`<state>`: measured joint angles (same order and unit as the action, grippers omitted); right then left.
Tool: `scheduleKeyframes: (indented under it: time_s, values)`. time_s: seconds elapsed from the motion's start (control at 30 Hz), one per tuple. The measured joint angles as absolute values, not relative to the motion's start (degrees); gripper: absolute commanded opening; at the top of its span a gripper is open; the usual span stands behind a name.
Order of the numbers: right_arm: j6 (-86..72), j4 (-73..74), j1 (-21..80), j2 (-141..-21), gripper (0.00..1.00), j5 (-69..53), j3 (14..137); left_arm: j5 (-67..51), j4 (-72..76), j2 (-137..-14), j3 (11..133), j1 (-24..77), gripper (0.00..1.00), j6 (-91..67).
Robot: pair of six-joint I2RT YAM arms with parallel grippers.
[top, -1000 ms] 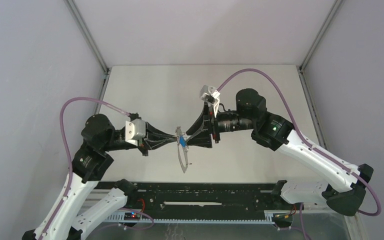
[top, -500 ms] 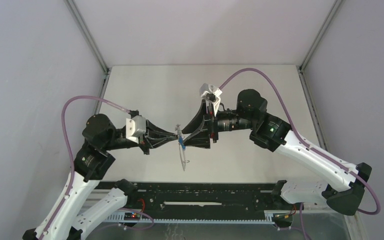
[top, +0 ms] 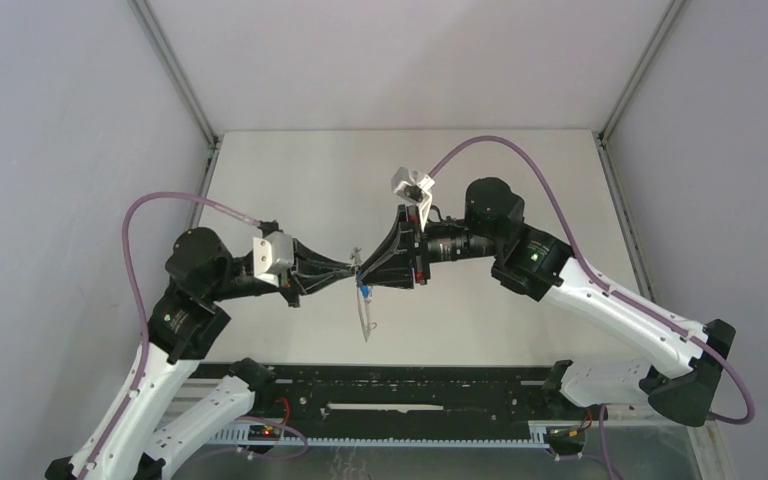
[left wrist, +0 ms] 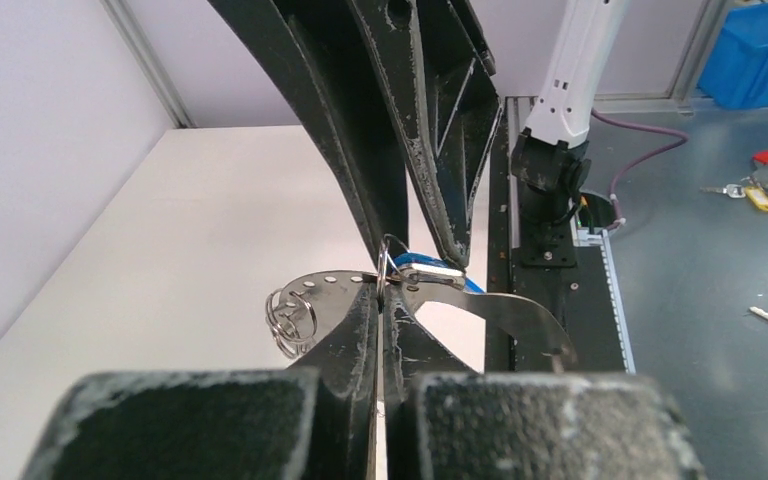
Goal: Put the keys on the keyring
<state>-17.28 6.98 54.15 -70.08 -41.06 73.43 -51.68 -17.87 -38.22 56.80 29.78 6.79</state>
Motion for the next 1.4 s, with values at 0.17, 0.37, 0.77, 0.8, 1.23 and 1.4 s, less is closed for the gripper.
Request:
scheduleKeyframes:
  time_s: [0.17,0.37,0.77,0.8,1.23,1.4]
  values:
    - [-17.8,6.9,54.0,-70.6,0.00,-40.6,73.4,-50.6,-18.9,-38.0,56.8,29.8,0.00,9.5]
    - [-18.2,7.0,53.5,-70.8,0.00,-41.2,73.4,-49.6,-20.4,-38.0,56.8,29.8,0.00,10.7]
    - [-15.9,12.4,53.2,-70.1,0.71,-36.8,73.4,-49.5,-20.8,-38.1,56.8,29.8,0.00,11.0]
    - [-15.8,12.5,53.5,-70.1,0.72,-36.0,73.4,-49.5,-20.8,-38.1,56.8,29.8,0.00,11.0]
    - [-13.1,12.3,58.1,-69.9,0.29,-30.2,73.4,-48.5,-20.9,-38.1,56.8,29.8,0.00,11.0]
    - [-13.0,12.3,57.8,-69.7,0.14,-30.0,73.4,-48.2,-20.9,-38.1,56.8,29.8,0.00,11.0]
